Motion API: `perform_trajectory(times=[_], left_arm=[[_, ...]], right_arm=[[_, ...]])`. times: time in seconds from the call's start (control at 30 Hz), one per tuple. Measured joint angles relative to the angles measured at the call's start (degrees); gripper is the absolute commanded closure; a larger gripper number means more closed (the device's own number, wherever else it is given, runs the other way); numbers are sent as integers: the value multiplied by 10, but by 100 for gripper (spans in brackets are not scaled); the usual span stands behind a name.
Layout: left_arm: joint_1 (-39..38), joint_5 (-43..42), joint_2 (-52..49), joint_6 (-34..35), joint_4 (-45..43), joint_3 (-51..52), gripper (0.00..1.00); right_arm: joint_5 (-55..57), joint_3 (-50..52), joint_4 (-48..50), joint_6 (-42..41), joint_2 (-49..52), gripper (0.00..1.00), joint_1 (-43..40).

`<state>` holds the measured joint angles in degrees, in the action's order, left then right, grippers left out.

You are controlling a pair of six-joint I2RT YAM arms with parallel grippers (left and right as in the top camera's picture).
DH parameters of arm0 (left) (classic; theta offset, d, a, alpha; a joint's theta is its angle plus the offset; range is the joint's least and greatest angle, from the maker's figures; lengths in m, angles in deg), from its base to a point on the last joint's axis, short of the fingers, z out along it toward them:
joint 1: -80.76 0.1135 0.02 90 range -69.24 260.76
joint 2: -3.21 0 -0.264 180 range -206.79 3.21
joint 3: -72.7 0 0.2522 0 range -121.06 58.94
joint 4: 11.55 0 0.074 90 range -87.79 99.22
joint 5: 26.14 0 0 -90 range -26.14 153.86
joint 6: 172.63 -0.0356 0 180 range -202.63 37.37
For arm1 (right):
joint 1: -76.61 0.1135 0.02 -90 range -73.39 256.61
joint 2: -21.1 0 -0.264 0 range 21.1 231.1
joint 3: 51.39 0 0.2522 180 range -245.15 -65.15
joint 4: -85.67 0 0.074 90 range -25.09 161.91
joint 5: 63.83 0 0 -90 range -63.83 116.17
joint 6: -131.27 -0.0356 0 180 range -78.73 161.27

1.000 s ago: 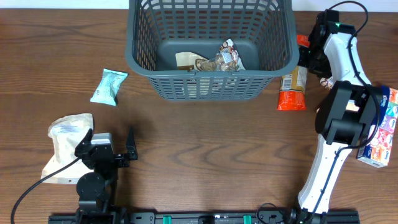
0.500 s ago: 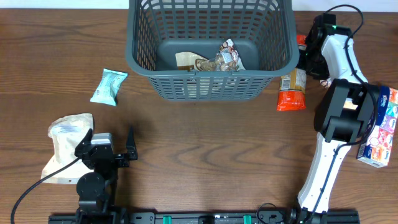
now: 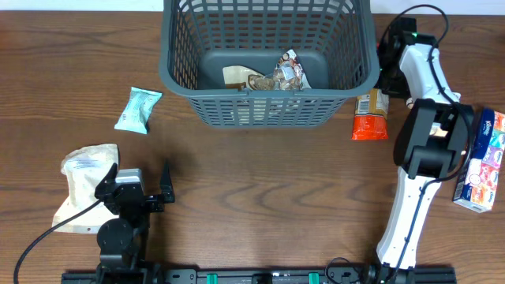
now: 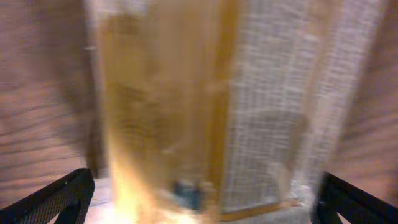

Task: Pack container
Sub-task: 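Grasp the orange-red packet beside the basket with the right gripper, then lift the orange packet and carry it over the basket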

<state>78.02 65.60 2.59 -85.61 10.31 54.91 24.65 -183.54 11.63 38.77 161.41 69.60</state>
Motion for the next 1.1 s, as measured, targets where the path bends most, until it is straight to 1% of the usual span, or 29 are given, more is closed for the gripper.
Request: perform_trajectory(times=[0.4,0.43,0.53,0.6,0.63,0.7,0.73,0.77,0.83,0.9,0.97,1.1], left_arm=[[0,0,0,0,0,0,1],[0,0,0,0,0,0,1],[0,0,0,0,0,0,1],[0,0,0,0,0,0,1],[0,0,0,0,0,0,1],[0,0,0,0,0,0,1],[0,0,0,0,0,0,1],[0,0,0,0,0,0,1],[0,0,0,0,0,0,1],[0,0,0,0,0,0,1],[0,0,0,0,0,0,1],[0,0,0,0,0,0,1]], right_arm=[[4,0,10,8,0,1,12],[4,0,10,8,0,2,12],[5,0,10,9,0,9,12],[6,0,10,10,0,16,11],[7,0,10,13,0,21,11],[8,0,11,15,0,37,11],[8,0,11,17,0,43,10],[7,0,11,15,0,46,10],[6,0,11,15,0,47,10],[5,0,11,17,0,56,8],[4,0,11,17,0,66,8],[0,-4,10,17,-4,93,5]])
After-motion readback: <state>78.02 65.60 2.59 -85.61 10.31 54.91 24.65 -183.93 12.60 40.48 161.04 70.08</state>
